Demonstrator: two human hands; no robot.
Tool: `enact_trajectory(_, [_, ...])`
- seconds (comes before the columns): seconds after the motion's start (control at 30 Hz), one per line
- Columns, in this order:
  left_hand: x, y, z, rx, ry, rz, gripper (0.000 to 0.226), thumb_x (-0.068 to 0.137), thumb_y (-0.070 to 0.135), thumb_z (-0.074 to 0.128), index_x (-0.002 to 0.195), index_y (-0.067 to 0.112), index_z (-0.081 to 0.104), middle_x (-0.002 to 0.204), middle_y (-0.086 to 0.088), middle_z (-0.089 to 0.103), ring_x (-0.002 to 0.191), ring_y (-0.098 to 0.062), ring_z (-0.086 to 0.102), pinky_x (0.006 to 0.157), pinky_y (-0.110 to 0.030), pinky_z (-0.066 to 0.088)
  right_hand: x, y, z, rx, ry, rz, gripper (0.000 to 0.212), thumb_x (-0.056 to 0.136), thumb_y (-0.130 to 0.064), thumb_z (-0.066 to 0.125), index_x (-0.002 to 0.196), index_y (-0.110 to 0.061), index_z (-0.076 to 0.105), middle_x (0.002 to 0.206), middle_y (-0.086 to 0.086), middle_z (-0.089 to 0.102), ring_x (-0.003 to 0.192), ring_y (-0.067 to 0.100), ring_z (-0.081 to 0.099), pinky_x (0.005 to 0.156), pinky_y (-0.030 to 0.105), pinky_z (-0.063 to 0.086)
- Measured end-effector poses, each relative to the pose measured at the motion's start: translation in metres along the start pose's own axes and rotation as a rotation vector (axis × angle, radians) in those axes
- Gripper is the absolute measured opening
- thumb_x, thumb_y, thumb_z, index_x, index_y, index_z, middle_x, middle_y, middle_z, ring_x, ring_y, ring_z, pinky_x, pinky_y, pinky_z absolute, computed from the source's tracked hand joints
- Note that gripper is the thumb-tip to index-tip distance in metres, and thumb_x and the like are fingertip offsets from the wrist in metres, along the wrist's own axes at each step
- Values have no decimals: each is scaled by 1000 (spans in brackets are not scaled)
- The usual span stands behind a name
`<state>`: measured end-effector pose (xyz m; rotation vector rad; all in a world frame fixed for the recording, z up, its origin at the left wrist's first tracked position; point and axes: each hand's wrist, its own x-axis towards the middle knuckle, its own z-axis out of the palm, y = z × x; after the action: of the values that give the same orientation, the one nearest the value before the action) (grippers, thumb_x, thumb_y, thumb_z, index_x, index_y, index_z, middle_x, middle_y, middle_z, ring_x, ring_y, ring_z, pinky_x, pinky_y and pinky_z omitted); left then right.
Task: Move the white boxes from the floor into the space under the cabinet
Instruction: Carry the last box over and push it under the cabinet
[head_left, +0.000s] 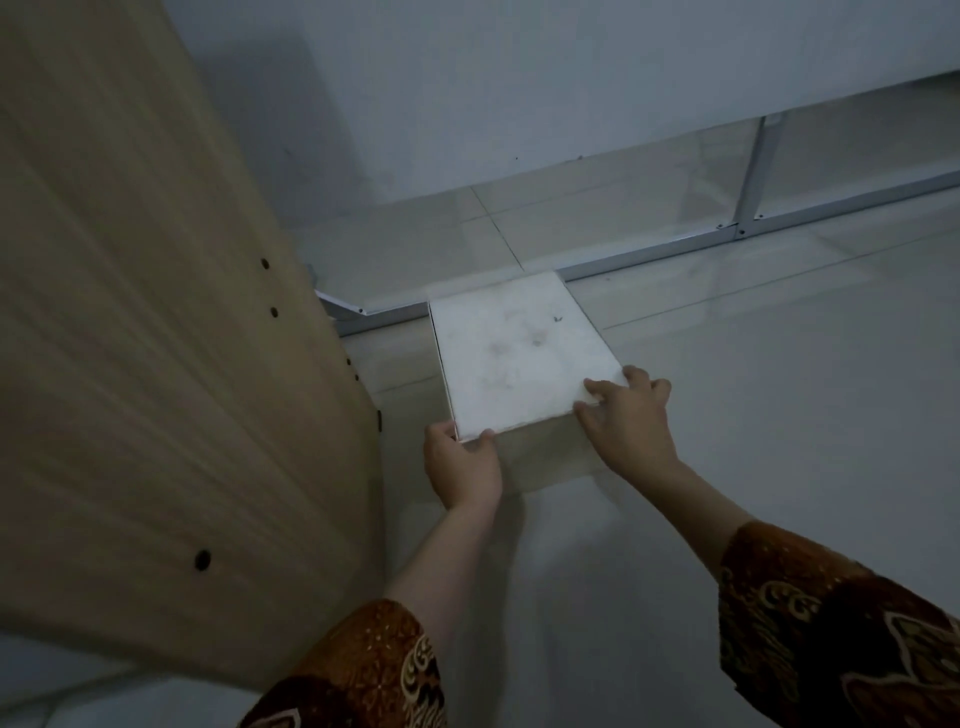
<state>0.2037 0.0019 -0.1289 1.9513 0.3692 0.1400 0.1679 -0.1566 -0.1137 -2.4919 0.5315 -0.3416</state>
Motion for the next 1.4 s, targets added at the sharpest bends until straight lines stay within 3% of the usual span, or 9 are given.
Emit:
enact_trajectory(0.1, [-22,-10,-20,42,-31,-12,27,74,24,71,89,14,51,89,-4,63,86,-27,62,73,-31,46,-21,12,-12,-37,67,30,34,88,-37,57,115,-18,64,128,15,48,117,32,40,87,38,44])
enact_trajectory(0.2, [-25,-15,-34,175,-59,-32,38,76,46,66,86,14,48,79,0,56,82,-28,59,74,-35,46,-23,23,-27,-82,87,120,41,85,-46,55,110,-14,53,111,12,58,95,30,57,73,37,48])
enact_trajectory(0.33, [10,2,-22,189,-174,-51,59,78,53,63,116,10,50,117,-8,60,105,-29,59,91,-37,49,16,23,-23,13,-128,242,69,85,-55,52,135,-9,34,128,18,53,111,36,56,82,38,46])
enact_trajectory(0.4, [21,7,-15,218,-272,-37,74,81,52,61,135,7,39,138,-12,51,123,-32,52,101,-39,44,28,19,-12,169,-180,267,73,89,-53,48,142,-9,27,134,22,49,116,39,52,87,38,45])
enact_trajectory(0.5, [19,0,-10,274,-361,-2,84,86,54,54,148,10,18,151,-13,37,135,-33,40,107,-38,35,27,20,1,77,-199,209,69,93,-52,40,144,-9,23,128,23,54,111,41,54,84,39,43])
enact_trajectory(0.7, [3,-14,-20,149,-367,28,69,88,46,57,143,12,31,140,-10,52,125,-29,51,101,-33,40,-2,27,-5,23,-175,184,64,95,-50,37,140,-6,27,121,23,58,106,40,56,73,35,35])
enact_trajectory(1.03, [-99,-40,-74,81,-403,4,62,91,40,55,143,17,30,138,-2,52,122,-21,52,94,-26,40,-113,40,-33,58,-196,177,60,95,-48,37,138,-7,30,121,19,59,102,37,59,76,35,41])
enact_trajectory(1.2, [-139,-55,-101,92,-426,7,59,82,52,61,131,25,44,126,4,61,112,-15,59,98,-34,49,-166,42,-43,68,-168,225,62,96,-47,36,142,-6,25,125,22,57,107,40,58,89,42,44])
enact_trajectory(1.4, [-195,-77,-140,-112,-96,-78,33,83,32,69,109,13,61,106,-3,69,90,-17,64,74,-24,48,-231,18,-51,189,-127,426,52,98,-32,39,140,-3,26,128,26,54,112,43,54,89,42,43])
